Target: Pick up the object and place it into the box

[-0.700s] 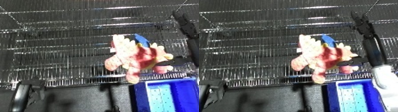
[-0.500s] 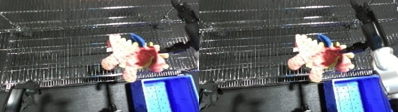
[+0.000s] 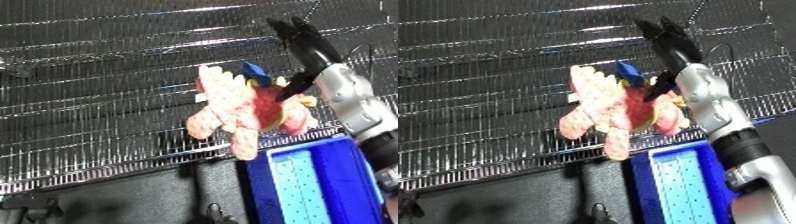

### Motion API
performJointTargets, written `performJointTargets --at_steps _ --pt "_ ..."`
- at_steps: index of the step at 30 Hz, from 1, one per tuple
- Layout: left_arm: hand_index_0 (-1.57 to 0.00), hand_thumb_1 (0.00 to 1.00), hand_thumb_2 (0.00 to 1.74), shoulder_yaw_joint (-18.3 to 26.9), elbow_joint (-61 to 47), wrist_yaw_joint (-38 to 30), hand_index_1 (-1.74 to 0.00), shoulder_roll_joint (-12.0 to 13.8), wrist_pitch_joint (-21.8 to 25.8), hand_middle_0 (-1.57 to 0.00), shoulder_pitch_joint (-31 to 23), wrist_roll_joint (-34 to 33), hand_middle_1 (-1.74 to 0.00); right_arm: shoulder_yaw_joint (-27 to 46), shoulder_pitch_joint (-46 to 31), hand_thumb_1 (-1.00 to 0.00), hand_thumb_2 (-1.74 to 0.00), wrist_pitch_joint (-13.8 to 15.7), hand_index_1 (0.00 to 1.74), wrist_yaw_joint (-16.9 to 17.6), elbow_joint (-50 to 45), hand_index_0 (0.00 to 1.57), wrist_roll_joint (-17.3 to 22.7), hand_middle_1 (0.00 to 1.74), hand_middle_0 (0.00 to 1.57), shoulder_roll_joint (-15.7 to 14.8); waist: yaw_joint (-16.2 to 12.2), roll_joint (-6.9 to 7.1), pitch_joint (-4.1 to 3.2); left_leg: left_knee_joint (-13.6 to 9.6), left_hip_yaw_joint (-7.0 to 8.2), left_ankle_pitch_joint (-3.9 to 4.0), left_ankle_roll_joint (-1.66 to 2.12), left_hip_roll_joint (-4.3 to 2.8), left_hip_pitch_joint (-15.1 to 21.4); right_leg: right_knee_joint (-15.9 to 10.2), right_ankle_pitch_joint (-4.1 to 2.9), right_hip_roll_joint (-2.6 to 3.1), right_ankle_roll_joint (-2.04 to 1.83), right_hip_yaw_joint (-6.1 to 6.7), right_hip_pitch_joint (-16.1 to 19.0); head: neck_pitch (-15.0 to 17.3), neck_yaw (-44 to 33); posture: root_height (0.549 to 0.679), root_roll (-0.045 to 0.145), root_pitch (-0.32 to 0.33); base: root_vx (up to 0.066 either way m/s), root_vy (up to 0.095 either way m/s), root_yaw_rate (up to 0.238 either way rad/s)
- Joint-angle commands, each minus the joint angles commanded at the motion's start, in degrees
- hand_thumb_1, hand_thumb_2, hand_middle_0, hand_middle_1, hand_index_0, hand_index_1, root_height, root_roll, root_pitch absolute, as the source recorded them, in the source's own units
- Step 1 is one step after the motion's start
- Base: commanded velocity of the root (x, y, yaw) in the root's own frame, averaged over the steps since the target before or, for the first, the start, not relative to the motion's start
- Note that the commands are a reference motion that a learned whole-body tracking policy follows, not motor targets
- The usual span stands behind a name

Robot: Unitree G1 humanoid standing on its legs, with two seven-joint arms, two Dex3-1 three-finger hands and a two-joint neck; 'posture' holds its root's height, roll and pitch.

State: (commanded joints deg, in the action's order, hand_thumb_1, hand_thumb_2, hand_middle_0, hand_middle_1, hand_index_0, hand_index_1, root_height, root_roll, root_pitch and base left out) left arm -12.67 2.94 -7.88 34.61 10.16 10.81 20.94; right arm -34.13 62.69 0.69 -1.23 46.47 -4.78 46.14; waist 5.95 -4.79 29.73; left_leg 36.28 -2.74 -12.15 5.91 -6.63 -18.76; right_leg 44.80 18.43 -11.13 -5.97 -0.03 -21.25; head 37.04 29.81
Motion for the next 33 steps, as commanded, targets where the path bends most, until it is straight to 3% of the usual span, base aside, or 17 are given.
performJointTargets --at_steps 11,27,29,32,33 --pt "-1.57 1.00 1.74 -0.8 0.7 -0.2 -1.74 -0.3 0.3 -1.57 -0.2 0.2 -1.74 -1.6 -1.1 0.00 0.00 0.1 0.00 -1.2 3.3 0.00 -1.4 0.00 0.00 -2.0 0.2 -0.84 0.07 -0.1 -0.31 0.10 -0.01 0.28 -1.1 0.0 -0.06 0.00 0.12 0.00 -0.9 -1.0 2.8 0.635 0.046 -0.022 0.024 -0.002 0.011" --pt "-1.57 1.00 1.74 -0.3 0.1 -1.4 -1.74 -0.9 0.7 -1.57 0.6 -0.4 -1.74 -1.1 -4.0 0.00 0.00 -0.3 0.00 -1.7 9.5 0.00 -3.0 0.00 0.00 -7.4 0.5 -1.68 0.07 -0.1 -0.48 0.23 0.05 0.37 -2.7 -0.3 -0.45 -0.03 0.17 -0.12 -2.2 -2.8 2.9 0.635 0.045 0.001 0.007 0.000 0.003" --pt "-1.57 1.00 1.74 0.1 0.1 -1.7 -1.74 -1.2 0.8 -1.57 0.5 -0.7 -1.74 -1.0 -4.3 -0.15 -0.26 -0.3 0.26 -1.6 9.8 0.24 -3.2 0.26 0.24 -8.6 0.4 -1.62 0.07 -0.2 -0.43 0.21 0.08 0.33 -2.8 -0.4 -0.48 0.00 0.18 -0.17 -2.2 -2.6 2.1 0.636 0.045 0.002 -0.009 0.009 -0.022" --pt "-1.57 1.00 1.74 0.5 0.2 -1.8 -1.74 -1.4 0.9 -1.57 0.5 -0.9 -1.74 -1.1 -4.4 -0.25 -0.44 -0.3 0.44 -1.6 9.6 0.39 -3.5 0.44 0.39 -9.4 0.3 -1.53 0.07 -0.4 -0.36 0.22 0.12 0.25 -2.8 -0.5 -0.48 0.02 0.19 -0.17 -2.1 -2.9 1.8 0.636 0.045 0.003 -0.012 0.010 -0.017" --pt "-1.57 1.00 1.74 0.8 0.3 -1.9 -1.74 -1.5 1.1 -1.57 0.5 -0.9 -1.74 -1.4 -4.4 -0.35 -0.61 -0.3 0.61 -1.7 9.2 0.55 -3.7 0.61 0.55 -9.9 0.2 -1.41 0.07 -0.6 -0.31 0.29 0.20 0.16 -2.6 -0.7 -0.52 0.02 0.18 -0.16 -2.0 -2.9 1.4 0.636 0.045 0.003 -0.016 0.007 -0.016"
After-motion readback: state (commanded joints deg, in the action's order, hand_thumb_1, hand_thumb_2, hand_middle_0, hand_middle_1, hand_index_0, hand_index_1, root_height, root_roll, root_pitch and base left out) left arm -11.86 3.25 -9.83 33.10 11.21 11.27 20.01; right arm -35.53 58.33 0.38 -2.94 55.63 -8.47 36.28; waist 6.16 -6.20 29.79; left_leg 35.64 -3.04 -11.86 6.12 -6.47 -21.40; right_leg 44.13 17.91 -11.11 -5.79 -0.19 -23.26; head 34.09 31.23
